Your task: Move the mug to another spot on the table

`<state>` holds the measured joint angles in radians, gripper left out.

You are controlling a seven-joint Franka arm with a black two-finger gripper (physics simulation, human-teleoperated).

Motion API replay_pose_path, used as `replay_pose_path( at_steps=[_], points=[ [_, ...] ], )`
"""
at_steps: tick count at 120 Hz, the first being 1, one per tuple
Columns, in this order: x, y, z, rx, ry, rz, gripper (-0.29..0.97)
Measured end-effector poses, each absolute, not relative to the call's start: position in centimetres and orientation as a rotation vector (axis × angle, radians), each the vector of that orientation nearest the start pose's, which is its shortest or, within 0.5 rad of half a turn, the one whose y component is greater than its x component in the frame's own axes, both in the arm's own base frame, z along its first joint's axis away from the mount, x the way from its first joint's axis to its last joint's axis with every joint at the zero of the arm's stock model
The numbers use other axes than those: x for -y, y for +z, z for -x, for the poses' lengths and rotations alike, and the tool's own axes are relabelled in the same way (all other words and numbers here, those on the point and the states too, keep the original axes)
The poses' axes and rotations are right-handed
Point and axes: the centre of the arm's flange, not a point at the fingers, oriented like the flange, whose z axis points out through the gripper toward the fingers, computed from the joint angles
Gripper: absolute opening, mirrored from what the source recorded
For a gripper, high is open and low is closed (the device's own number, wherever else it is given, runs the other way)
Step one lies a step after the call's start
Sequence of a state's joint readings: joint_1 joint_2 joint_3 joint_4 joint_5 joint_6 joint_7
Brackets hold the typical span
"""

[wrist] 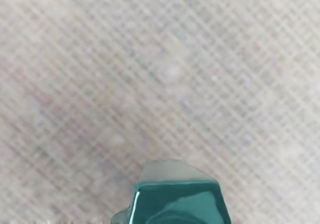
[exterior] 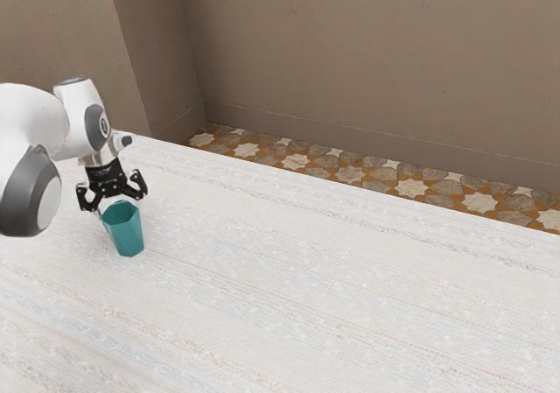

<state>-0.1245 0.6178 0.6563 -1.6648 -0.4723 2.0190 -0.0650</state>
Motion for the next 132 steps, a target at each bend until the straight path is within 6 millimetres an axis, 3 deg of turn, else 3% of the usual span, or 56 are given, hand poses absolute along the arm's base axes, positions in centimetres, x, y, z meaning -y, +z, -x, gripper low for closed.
replay_pose_path(
  at_steps=[21, 40, 56, 68, 78, 112, 132],
  points=[
    [-26.9, 28.8, -60.2, 1.235, 0.163, 2.997, 0.67],
    [-27.5, 29.1, -60.0, 1.251, 0.152, 2.995, 0.35],
    [-28.1, 29.3, -59.7, 1.257, 0.151, 2.985, 0.32],
    [-28.2, 29.6, -59.7, 1.253, 0.146, 2.985, 0.23],
    [-28.4, 30.1, -59.8, 1.250, 0.130, 2.987, 0.12],
    [-27.9, 33.6, -61.3, 1.199, 0.059, 3.021, 0.00],
    [-25.0, 35.4, -62.5, 1.124, 0.045, 3.068, -0.04]
  ],
)
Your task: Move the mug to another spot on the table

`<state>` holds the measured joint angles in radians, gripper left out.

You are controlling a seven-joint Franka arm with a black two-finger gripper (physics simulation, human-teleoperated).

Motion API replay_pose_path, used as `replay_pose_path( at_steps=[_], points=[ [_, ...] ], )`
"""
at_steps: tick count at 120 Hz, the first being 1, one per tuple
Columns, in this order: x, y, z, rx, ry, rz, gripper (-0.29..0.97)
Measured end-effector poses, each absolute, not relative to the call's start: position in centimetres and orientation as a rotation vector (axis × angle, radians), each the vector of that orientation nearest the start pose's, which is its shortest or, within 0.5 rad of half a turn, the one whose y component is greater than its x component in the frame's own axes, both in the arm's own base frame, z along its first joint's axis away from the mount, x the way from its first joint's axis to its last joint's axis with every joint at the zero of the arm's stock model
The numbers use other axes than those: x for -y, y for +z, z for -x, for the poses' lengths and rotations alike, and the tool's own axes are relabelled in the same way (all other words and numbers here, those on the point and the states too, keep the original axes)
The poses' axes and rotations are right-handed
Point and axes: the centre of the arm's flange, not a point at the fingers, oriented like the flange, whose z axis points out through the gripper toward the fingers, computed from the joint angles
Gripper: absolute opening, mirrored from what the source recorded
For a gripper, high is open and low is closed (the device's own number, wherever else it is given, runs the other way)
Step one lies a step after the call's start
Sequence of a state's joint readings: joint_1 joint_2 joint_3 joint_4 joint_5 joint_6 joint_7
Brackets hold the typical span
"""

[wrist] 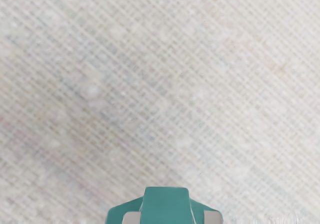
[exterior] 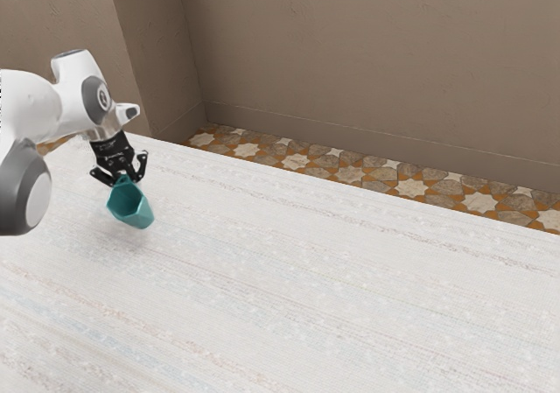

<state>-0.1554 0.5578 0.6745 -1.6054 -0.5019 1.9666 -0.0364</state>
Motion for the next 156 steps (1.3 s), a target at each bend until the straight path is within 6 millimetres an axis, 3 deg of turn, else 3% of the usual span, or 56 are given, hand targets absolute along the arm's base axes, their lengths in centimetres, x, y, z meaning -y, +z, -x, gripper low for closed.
replay_pose_path(
  at_steps=[20, 78, 93, 129, 156],
  points=[
    [-19.2, 34.7, -63.8, 0.992, 0.104, 3.118, -0.05],
    [-6.6, 32.4, -65.7, 0.735, 0.204, 3.200, -0.05],
    [-4.8, 30.8, -65.6, 0.720, 0.274, 3.197, -0.05],
    [-2.3, 29.9, -65.0, 0.722, 0.381, 3.185, -0.05],
    [-2.6, 30.0, -64.9, 0.763, 0.401, 3.167, -0.05]
  ],
)
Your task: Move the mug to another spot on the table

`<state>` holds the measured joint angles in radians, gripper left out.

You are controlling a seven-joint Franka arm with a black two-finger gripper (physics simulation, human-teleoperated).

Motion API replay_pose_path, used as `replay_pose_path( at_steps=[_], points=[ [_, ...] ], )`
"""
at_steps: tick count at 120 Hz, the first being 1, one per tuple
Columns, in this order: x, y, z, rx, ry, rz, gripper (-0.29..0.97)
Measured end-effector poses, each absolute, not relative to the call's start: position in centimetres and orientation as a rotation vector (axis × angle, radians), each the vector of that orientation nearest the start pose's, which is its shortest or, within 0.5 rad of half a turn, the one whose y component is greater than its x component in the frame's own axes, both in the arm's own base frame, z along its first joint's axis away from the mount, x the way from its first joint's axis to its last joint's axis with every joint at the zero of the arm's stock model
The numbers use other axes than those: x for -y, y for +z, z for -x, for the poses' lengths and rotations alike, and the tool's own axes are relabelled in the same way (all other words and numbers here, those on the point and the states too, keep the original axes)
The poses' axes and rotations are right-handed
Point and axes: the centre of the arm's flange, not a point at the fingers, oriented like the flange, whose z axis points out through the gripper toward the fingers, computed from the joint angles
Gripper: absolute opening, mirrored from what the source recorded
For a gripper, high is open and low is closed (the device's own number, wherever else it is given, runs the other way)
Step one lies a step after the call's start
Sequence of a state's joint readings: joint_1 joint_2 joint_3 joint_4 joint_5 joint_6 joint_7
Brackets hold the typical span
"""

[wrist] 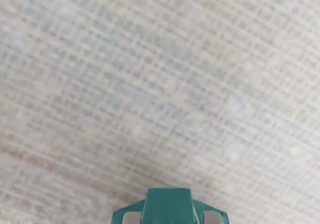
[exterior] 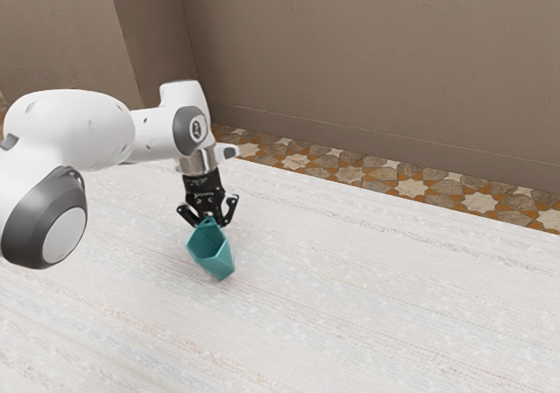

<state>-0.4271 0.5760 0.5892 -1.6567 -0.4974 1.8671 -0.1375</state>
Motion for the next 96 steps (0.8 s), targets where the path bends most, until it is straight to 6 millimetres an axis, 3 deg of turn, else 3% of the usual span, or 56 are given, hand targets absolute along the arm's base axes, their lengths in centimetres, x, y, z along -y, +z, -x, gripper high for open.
replay_pose_path(
  at_steps=[20, 37, 48, 81, 96],
  points=[
    [-3.0, 28.8, -64.5, 0.784, 0.449, 3.130, -0.05],
    [-4.3, 30.4, -64.7, 0.774, 0.562, 3.049, -0.05],
    [-3.5, 30.7, -65.9, 0.740, 0.643, 2.990, -0.05],
    [-0.1, 27.9, -67.1, 0.678, 0.834, 2.894, -0.05],
    [-0.1, 26.3, -67.5, 0.693, 0.863, 2.916, -0.05]
  ],
)
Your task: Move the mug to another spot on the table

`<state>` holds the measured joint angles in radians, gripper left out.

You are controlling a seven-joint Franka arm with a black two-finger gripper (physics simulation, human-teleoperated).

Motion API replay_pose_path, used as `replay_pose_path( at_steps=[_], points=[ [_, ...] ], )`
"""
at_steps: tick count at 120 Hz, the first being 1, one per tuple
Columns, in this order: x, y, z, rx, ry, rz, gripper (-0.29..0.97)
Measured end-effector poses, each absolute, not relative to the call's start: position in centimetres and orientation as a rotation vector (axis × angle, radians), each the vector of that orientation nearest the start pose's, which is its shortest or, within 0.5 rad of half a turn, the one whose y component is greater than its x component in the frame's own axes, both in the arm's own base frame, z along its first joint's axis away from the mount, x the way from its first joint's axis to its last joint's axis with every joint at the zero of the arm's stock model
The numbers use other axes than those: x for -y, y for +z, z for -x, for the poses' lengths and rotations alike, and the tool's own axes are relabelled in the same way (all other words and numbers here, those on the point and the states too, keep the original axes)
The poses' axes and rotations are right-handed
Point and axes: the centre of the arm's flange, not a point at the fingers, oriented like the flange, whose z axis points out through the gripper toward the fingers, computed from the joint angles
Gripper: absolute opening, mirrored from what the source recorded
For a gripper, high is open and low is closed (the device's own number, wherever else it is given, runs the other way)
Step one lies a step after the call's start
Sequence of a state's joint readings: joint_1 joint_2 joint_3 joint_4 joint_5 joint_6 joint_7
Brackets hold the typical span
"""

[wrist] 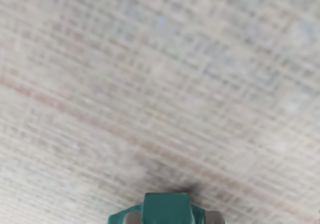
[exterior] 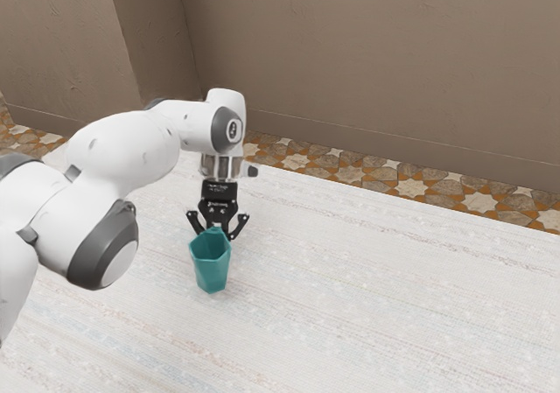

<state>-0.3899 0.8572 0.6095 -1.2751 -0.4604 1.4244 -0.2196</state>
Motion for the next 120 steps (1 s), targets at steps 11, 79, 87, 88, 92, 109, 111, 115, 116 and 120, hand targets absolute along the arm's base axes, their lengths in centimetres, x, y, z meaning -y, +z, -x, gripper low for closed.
replay_pose_path(
  at_steps=[11, 79, 87, 88, 92, 109, 111, 115, 116, 120],
  points=[
    [-0.6, 24.6, -67.5, 0.718, 0.889, 2.934, -0.05],
    [-0.6, 30.3, -69.3, 0.700, 0.752, 3.045, 0.61],
    [0.1, 37.9, -68.6, 0.659, 0.628, 3.114, 0.63],
    [0.2, 38.9, -68.4, 0.651, 0.612, 3.122, 0.63],
    [1.1, 43.6, -66.9, 0.590, 0.550, 3.163, 0.64],
    [6.8, 59.6, -56.1, 0.109, 0.302, 3.220, 0.66],
    [7.4, 60.4, -54.9, 0.054, 0.281, 3.217, 0.66],
    [8.3, 61.1, -52.9, -0.045, 0.252, 3.203, 0.66],
    [8.6, 61.2, -52.5, -0.067, 0.246, 3.198, 0.66],
    [9.4, 60.9, -51.8, -0.137, 0.235, 3.171, 0.66]
  ],
)
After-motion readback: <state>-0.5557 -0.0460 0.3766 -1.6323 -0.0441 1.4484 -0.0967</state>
